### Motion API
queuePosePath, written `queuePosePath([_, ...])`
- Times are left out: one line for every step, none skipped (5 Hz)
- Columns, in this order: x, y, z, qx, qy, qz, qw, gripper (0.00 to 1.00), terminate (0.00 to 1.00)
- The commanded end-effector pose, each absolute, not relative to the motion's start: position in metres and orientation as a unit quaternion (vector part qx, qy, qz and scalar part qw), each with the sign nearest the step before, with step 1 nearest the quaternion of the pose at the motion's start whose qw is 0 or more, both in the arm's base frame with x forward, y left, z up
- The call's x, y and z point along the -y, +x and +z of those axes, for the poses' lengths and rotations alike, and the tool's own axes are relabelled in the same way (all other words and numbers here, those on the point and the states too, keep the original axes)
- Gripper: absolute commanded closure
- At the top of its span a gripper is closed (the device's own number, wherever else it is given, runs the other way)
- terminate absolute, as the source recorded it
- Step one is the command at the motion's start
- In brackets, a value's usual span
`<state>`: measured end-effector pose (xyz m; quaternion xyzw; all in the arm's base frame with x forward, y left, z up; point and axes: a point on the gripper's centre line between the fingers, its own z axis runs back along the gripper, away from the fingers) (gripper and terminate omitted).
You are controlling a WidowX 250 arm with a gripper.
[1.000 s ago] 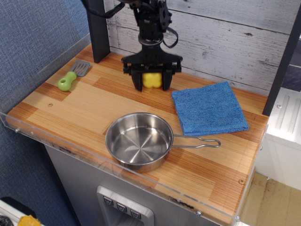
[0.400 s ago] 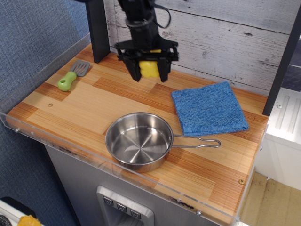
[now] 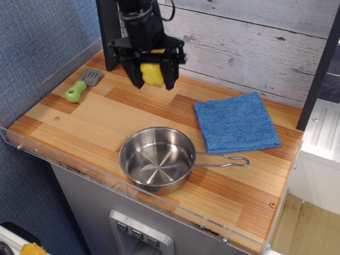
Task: Place the yellow pepper in the metal pot.
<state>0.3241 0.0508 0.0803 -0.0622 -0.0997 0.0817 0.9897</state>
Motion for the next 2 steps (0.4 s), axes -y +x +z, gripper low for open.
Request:
queuePosePath([-0.026,0.291,0.089,0.121,-0.045,0.035,0.991,1.00,0.00])
queuePosePath([-0.015,0.276,0.081,0.113,-0.040,0.023,0.992,1.00,0.00])
